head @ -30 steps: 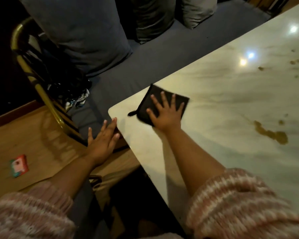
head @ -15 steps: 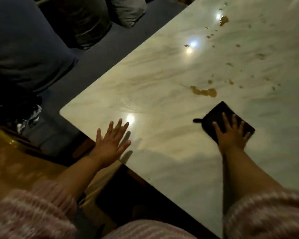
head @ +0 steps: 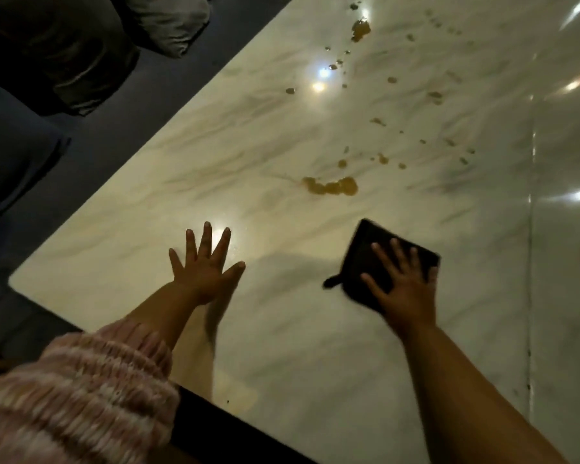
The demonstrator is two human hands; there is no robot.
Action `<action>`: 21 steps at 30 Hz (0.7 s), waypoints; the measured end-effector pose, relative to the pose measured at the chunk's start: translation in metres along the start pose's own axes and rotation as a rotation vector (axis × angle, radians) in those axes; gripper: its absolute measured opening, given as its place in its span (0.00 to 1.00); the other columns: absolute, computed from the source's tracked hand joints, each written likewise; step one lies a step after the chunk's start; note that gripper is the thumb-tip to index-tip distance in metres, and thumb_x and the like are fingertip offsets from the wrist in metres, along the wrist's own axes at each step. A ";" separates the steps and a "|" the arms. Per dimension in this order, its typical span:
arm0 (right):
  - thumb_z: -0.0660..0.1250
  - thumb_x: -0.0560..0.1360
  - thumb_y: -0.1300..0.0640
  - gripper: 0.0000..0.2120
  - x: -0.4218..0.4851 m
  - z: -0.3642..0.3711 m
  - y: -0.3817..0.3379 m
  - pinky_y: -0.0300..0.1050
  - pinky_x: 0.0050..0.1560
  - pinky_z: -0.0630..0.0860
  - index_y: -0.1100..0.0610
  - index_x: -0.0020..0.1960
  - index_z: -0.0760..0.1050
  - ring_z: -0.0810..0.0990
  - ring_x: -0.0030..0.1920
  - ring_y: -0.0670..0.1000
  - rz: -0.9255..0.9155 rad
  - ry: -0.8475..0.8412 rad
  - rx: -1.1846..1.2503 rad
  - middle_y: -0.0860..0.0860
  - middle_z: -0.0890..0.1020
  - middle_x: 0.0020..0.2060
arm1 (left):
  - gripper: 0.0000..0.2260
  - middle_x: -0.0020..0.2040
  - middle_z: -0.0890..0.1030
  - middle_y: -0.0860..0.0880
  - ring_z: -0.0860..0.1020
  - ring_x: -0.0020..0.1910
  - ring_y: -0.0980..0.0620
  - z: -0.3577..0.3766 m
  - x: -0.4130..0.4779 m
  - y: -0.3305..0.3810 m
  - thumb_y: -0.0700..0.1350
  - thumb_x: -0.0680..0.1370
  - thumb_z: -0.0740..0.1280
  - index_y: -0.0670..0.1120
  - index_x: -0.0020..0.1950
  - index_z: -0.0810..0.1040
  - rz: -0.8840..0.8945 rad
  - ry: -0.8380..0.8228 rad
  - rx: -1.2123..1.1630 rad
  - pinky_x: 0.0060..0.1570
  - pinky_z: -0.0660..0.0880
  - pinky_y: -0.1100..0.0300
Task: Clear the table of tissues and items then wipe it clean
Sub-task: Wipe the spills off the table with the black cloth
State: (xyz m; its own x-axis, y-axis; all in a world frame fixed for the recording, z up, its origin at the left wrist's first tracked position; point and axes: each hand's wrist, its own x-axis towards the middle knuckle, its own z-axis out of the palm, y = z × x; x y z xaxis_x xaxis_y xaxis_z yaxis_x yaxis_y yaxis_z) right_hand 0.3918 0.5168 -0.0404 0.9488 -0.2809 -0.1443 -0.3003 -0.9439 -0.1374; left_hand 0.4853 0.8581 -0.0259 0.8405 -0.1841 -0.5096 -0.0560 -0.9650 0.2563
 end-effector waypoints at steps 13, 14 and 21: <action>0.43 0.73 0.30 0.31 0.059 0.005 -0.121 0.66 0.70 0.36 0.35 0.74 0.44 0.42 0.76 0.59 -0.311 -0.060 0.056 0.46 0.46 0.77 | 0.40 0.74 0.29 0.54 0.30 0.73 0.48 0.007 0.000 -0.002 0.74 0.64 0.35 0.61 0.72 0.31 -0.027 0.112 0.090 0.66 0.30 0.37; 0.44 0.72 0.29 0.31 0.049 0.005 -0.104 0.64 0.71 0.38 0.34 0.74 0.45 0.44 0.77 0.57 -0.332 -0.054 0.058 0.44 0.47 0.77 | 0.40 0.75 0.32 0.54 0.31 0.74 0.48 0.007 -0.002 -0.001 0.74 0.64 0.34 0.60 0.74 0.34 -0.019 0.161 0.108 0.66 0.29 0.37; 0.44 0.75 0.30 0.32 0.152 -0.019 -0.038 0.69 0.70 0.42 0.38 0.75 0.42 0.41 0.76 0.58 0.322 -0.047 0.019 0.48 0.44 0.77 | 0.36 0.73 0.32 0.56 0.33 0.73 0.55 -0.021 0.028 -0.009 0.70 0.69 0.35 0.60 0.76 0.42 0.086 0.245 0.047 0.66 0.27 0.44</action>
State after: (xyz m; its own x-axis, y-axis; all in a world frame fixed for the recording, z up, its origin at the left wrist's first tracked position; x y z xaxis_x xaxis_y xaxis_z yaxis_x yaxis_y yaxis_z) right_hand 0.5490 0.5070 -0.0381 0.7996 -0.5556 -0.2279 -0.5863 -0.8044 -0.0957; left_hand 0.5207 0.8656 -0.0254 0.9367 -0.2205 -0.2719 -0.1528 -0.9564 0.2491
